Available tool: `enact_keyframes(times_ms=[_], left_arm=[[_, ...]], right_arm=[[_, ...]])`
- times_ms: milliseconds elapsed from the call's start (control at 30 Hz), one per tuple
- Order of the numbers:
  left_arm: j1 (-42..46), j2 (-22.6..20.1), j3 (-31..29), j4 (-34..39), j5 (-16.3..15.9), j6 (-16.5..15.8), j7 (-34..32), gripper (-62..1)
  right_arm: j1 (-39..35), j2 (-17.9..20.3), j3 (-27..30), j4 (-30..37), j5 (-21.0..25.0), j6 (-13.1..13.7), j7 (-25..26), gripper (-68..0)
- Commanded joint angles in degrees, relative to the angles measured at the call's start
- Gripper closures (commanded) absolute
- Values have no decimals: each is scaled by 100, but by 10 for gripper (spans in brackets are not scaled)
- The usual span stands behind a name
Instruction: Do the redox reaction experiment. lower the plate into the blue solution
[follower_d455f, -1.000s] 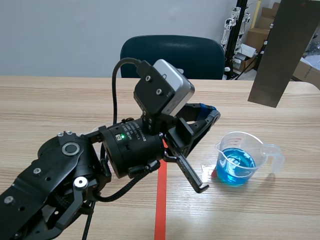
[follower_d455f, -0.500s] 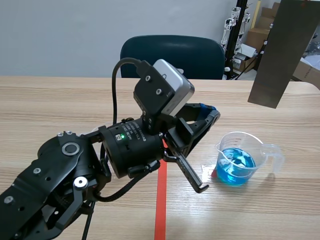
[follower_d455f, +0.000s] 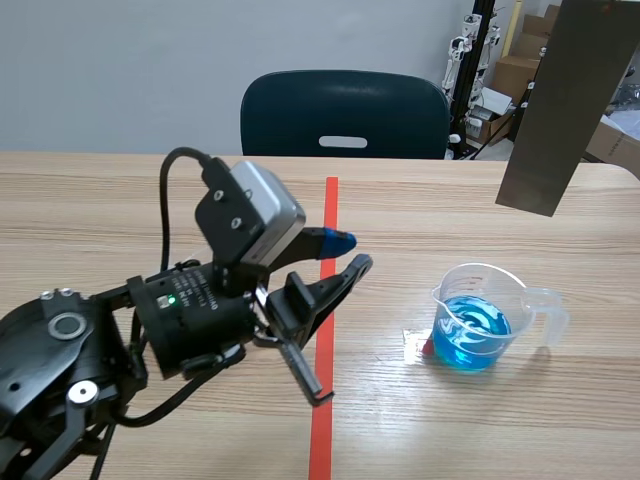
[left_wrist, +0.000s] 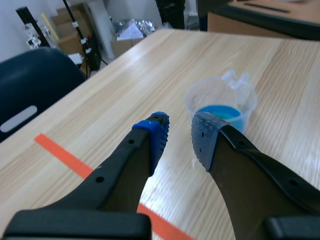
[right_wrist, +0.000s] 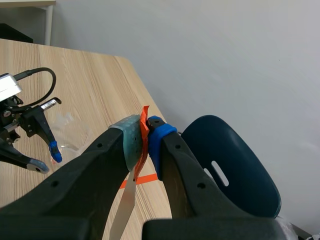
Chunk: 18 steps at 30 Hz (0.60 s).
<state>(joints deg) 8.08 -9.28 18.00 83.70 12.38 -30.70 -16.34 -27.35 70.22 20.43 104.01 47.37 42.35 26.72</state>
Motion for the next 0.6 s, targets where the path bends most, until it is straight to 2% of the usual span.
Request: enact_keyframes(times_ms=[0,100,233,333,467,567], left_arm=[[173,-125,-39,337,-74,-15,-74,-185],[476,-411,-186,603,-76,-17,-85,-197],[964,-837,-435,977,-101,-17,-476,-307],[1349,-1156,-643,1237,-363,-15,-684,-385],[1781,-1506,-903,1392,-680,-15,-953,-431],[2111,-1766,-1132,1443,-863,-13,-1169,-440]], right_arm=[[68,81,87,42,76,37,85,-2],[66,55,72,42,4,37,87,-2],[66,55,-31,42,-114,37,138,-2],[66,55,-142,42,-247,37,313,-2],[68,52,-275,42,-417,37,483,-2],[68,-24,-330,42,-503,37,566,-2]])
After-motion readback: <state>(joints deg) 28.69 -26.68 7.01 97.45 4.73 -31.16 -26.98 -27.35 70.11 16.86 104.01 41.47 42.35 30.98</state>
